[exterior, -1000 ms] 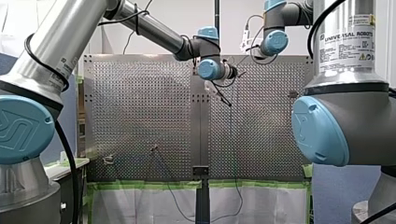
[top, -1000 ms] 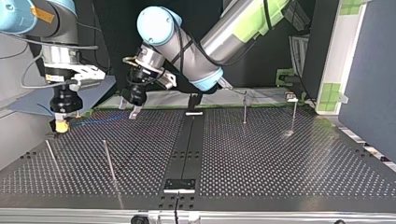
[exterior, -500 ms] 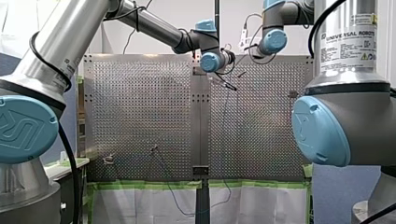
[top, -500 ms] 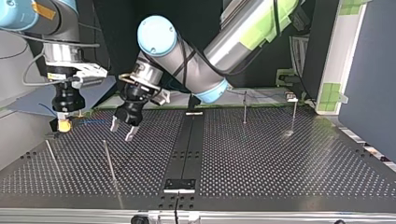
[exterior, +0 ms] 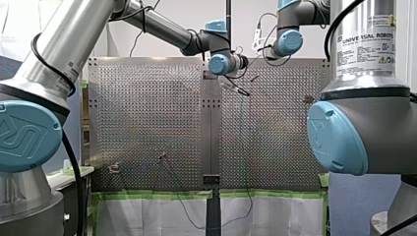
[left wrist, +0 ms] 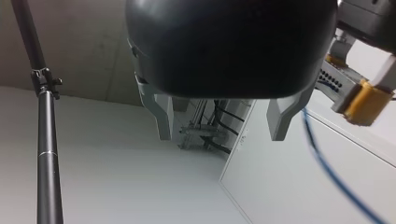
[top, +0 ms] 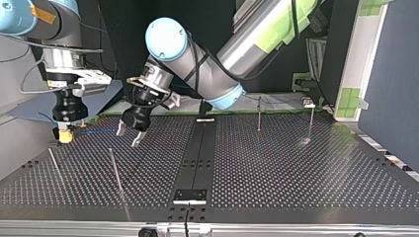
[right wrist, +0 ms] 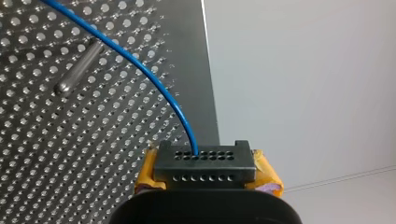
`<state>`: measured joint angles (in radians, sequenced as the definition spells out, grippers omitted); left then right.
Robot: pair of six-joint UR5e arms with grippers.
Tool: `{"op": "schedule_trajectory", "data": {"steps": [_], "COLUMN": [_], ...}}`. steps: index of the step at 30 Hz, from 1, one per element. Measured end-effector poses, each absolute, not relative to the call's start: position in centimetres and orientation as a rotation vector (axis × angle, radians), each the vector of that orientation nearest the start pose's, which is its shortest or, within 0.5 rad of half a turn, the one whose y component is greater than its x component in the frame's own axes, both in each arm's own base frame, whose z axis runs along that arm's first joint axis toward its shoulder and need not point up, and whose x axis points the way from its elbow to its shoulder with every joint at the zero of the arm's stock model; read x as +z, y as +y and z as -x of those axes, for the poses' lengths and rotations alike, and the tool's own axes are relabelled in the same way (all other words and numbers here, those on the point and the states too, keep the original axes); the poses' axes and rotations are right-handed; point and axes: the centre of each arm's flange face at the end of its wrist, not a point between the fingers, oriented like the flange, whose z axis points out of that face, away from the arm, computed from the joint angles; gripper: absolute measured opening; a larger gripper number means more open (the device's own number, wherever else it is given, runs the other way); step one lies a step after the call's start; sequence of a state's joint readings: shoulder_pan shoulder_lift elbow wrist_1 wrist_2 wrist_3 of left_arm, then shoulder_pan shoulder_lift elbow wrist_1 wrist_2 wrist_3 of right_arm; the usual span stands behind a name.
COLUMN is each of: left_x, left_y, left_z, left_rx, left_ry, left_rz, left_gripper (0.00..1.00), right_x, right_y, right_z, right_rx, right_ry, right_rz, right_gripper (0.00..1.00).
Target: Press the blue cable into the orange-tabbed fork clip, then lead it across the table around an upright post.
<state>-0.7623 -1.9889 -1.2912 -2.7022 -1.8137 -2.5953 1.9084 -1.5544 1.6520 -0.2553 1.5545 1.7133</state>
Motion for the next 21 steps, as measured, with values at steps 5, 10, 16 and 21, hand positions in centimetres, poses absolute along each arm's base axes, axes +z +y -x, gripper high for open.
{"op": "schedule_trajectory", "data": {"steps": [5, 10, 16, 21], "left_x": [43.4, 43.2, 42.6, 42.0], "left_y": [-54.9, -55.1, -55.5, -55.4], "left_z": [-41.9, -41.5, -40.7, -40.6], "left_rx": [-1.376, -1.39, -1.391, -1.352], "left_ry": [1.358, 1.395, 1.463, 1.5], "left_rz": [0.384, 0.347, 0.292, 0.263], "left_gripper": [1.0, 1.0, 1.0, 1.0], "right_x": [46.2, 46.5, 47.1, 47.6], "right_y": [-44.3, -44.7, -44.8, -44.7], "right_z": [-29.4, -29.1, -29.1, -29.3], "right_rx": [1.649, 1.649, 1.662, 1.678], "right_ry": [-1.044, -1.043, -1.029, -1.012], "right_rz": [-1.285, -1.275, -1.27, -1.274], "right_gripper": [0.01, 0.01, 0.01, 0.01]}}
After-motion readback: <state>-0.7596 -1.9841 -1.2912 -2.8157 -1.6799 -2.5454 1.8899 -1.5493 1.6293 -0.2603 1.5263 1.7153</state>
